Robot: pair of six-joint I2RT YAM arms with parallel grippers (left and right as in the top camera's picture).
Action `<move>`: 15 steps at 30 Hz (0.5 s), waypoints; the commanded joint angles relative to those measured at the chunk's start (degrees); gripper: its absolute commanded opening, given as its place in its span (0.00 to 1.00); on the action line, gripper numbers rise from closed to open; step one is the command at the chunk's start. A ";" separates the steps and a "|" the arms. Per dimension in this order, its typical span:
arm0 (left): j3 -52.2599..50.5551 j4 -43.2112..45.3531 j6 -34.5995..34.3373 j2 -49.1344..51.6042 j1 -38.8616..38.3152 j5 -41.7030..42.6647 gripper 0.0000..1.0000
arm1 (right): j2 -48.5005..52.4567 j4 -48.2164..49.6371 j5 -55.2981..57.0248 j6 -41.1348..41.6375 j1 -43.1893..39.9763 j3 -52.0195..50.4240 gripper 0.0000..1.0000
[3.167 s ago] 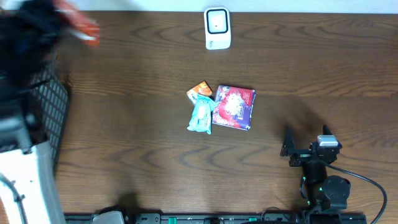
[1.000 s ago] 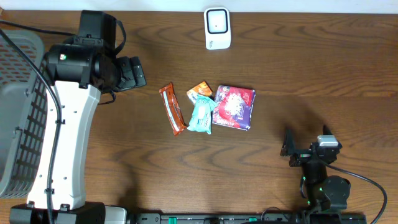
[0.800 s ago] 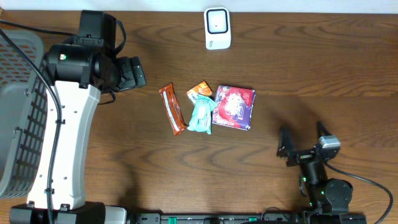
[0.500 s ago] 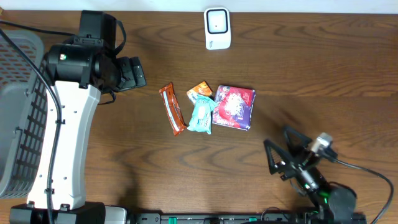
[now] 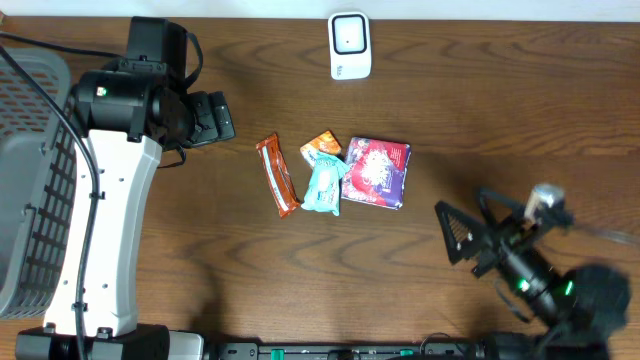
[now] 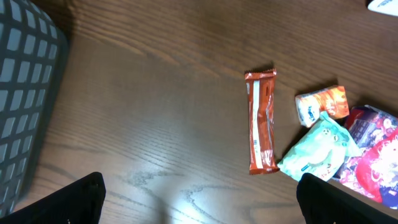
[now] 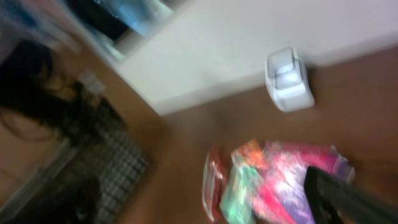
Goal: Scan the item barcode
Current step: 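Raise the right gripper and swing it toward the pink bag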
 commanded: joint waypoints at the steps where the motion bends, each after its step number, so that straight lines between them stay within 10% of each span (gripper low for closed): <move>1: -0.15 -0.24 -0.48 0.42 0.20 0.15 0.98 | 13.62 -13.05 1.25 -17.33 -0.39 15.80 0.99; 7: -0.15 -0.24 -0.48 0.42 0.20 0.15 0.98 | 34.60 -36.89 -8.55 -24.24 -0.35 37.07 0.99; 15: -0.15 -0.24 -0.48 0.42 0.20 0.15 0.98 | 47.47 -34.16 -20.31 -19.65 0.92 41.13 0.99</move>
